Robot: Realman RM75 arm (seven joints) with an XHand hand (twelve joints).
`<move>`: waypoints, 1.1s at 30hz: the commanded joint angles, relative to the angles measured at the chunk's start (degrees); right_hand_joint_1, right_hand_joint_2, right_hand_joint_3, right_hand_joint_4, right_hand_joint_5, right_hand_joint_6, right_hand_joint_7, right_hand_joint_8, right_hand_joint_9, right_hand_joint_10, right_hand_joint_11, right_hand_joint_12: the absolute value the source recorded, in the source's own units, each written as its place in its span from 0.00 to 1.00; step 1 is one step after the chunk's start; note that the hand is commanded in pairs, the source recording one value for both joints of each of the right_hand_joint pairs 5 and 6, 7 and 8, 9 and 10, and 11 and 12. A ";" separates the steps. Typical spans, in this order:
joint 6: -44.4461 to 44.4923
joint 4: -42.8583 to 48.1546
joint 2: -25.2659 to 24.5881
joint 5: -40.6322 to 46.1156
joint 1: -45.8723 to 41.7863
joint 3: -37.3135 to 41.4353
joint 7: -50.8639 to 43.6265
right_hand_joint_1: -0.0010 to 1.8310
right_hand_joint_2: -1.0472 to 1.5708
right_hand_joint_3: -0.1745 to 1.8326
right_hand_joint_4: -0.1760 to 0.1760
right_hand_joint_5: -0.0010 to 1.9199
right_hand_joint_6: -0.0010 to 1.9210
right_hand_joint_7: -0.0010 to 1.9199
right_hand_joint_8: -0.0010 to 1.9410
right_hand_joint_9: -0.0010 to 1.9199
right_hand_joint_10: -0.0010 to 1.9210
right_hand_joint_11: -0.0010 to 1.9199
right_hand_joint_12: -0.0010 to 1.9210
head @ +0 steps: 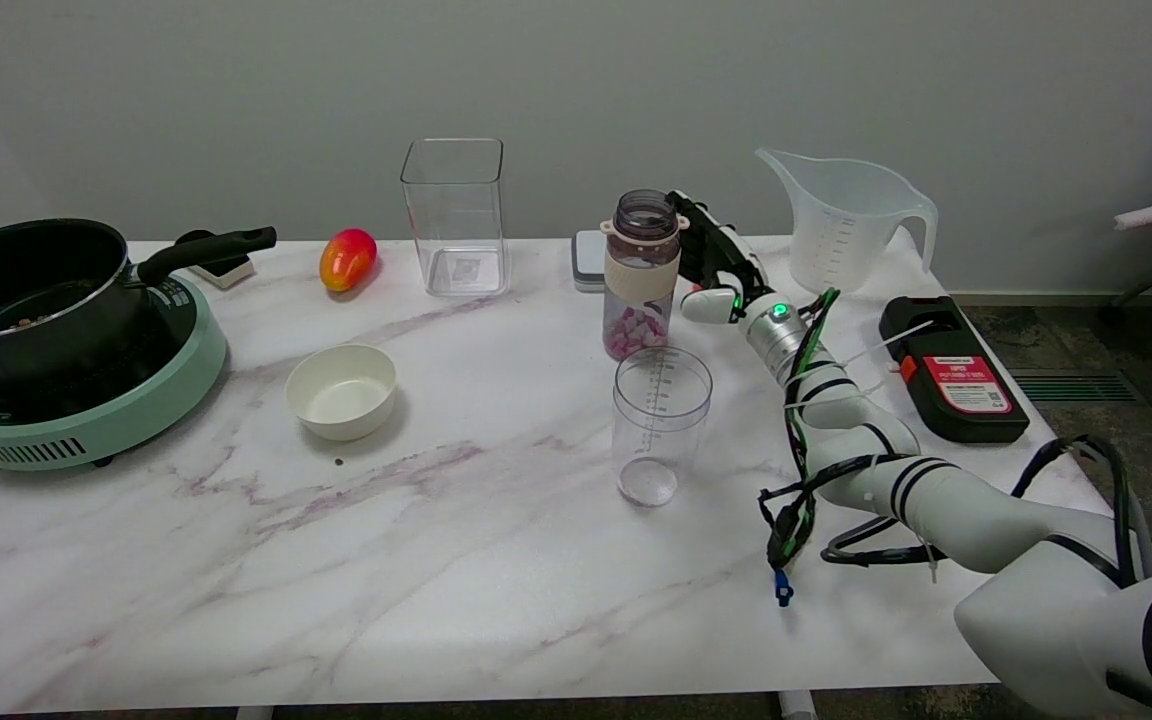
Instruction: Pick up the bottle.
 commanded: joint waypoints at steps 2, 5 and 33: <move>-0.15 -0.62 -1.43 -0.60 0.53 -0.06 -0.26 0.69 0.00 0.64 0.50 0.04 0.04 0.17 0.17 0.18 0.18 0.22 0.22; -0.15 -0.38 -1.50 -0.60 0.37 -0.31 -0.26 0.69 0.00 0.64 0.50 0.04 0.04 0.17 0.17 0.18 0.18 0.23 0.23; -1.20 -0.22 -1.82 -0.99 0.37 -0.38 0.14 0.81 0.43 0.41 0.50 0.16 0.16 0.38 0.38 0.39 0.39 0.32 0.32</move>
